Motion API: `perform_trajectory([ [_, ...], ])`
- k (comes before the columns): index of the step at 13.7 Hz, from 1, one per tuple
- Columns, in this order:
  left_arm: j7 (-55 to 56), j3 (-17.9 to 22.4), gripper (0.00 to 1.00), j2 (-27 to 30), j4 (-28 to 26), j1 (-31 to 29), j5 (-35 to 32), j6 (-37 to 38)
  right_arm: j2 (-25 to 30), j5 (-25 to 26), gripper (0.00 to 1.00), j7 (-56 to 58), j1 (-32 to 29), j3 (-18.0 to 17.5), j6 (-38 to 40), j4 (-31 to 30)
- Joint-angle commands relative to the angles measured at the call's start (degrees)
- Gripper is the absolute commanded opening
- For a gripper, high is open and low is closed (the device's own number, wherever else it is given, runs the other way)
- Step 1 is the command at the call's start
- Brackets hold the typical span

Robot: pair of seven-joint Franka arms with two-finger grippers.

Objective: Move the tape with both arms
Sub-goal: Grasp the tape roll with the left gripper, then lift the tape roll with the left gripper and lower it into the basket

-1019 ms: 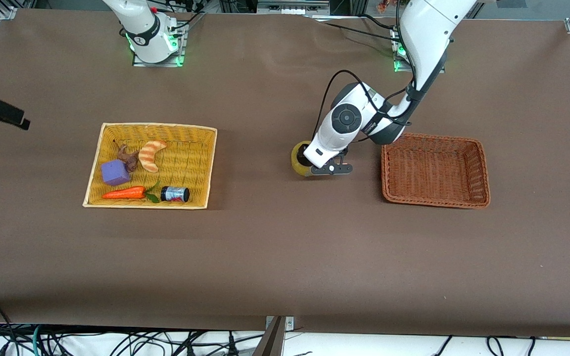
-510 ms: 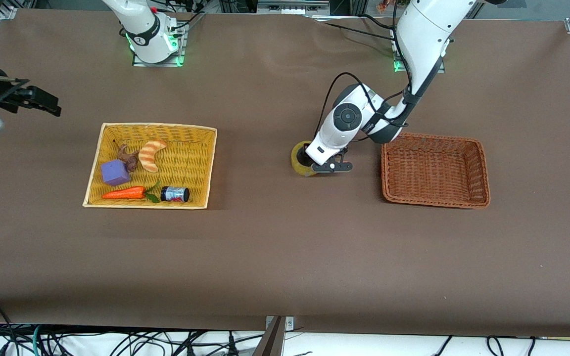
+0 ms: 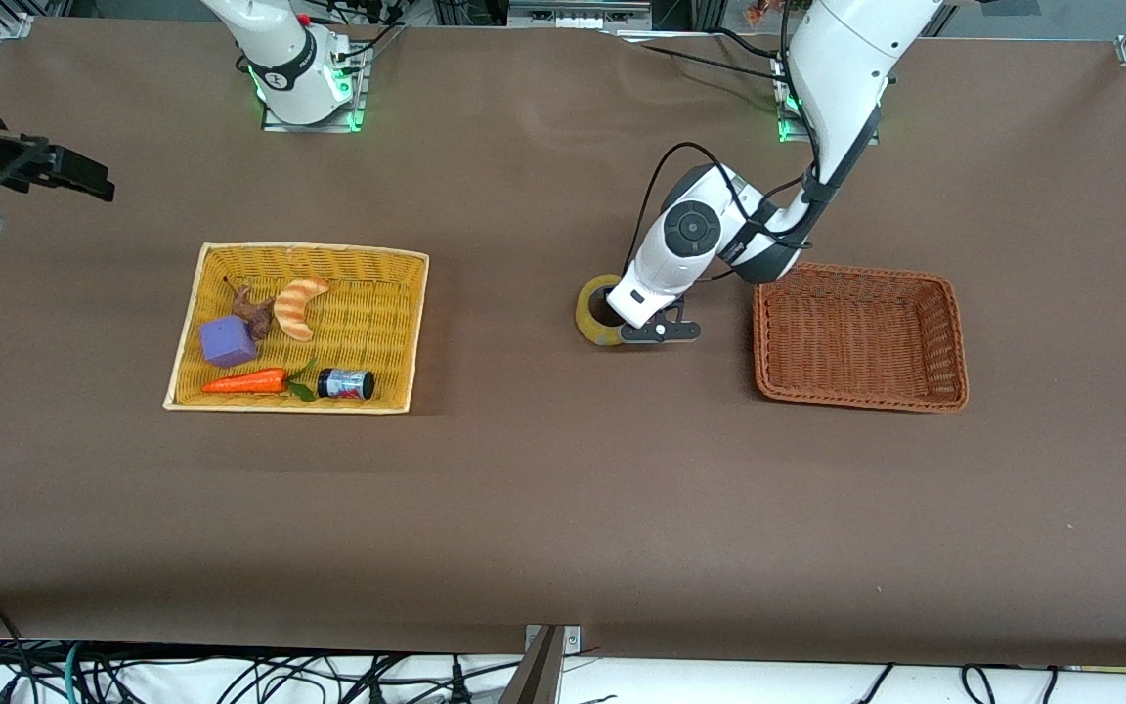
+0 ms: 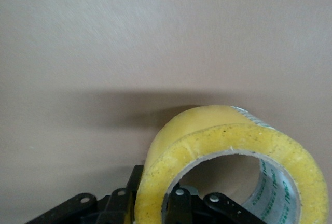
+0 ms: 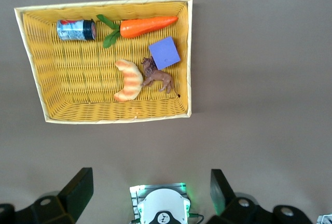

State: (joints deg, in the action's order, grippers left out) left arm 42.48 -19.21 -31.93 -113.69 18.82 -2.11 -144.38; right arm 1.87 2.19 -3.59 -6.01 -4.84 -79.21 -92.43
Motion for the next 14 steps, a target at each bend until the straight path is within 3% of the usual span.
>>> perform_trajectory([
  [1, -1.2, -0.1, 0.0, 6.1, -1.0, -3.5, -1.4, 3.7, 0.2, 0.6, 1.0, 0.7, -2.3, 0.2, 1.1, 1.6],
  [3, -7.7, -0.2, 0.0, 10.1, -1.0, -7.5, -1.3, 9.2, -1.5, 0.2, 1.0, 0.8, -3.7, 0.1, 0.6, 3.0],
  [7, -22.6, 1.0, 0.0, 15.4, -1.0, -13.7, -0.6, 20.7, -8.4, 0.2, 1.0, 1.2, -3.2, -0.5, -1.7, 12.4],
  [11, -43.6, 10.5, 0.0, 16.7, -2.3, -14.8, -0.4, 22.9, -8.9, 0.3, 1.0, 1.0, -2.3, -0.8, -1.6, 13.0],
  [14, -54.4, 14.3, 0.0, 17.0, -5.0, -16.1, -0.4, 22.9, -8.9, 0.1, 1.0, 1.0, -2.2, -0.8, -1.7, 13.0],
])
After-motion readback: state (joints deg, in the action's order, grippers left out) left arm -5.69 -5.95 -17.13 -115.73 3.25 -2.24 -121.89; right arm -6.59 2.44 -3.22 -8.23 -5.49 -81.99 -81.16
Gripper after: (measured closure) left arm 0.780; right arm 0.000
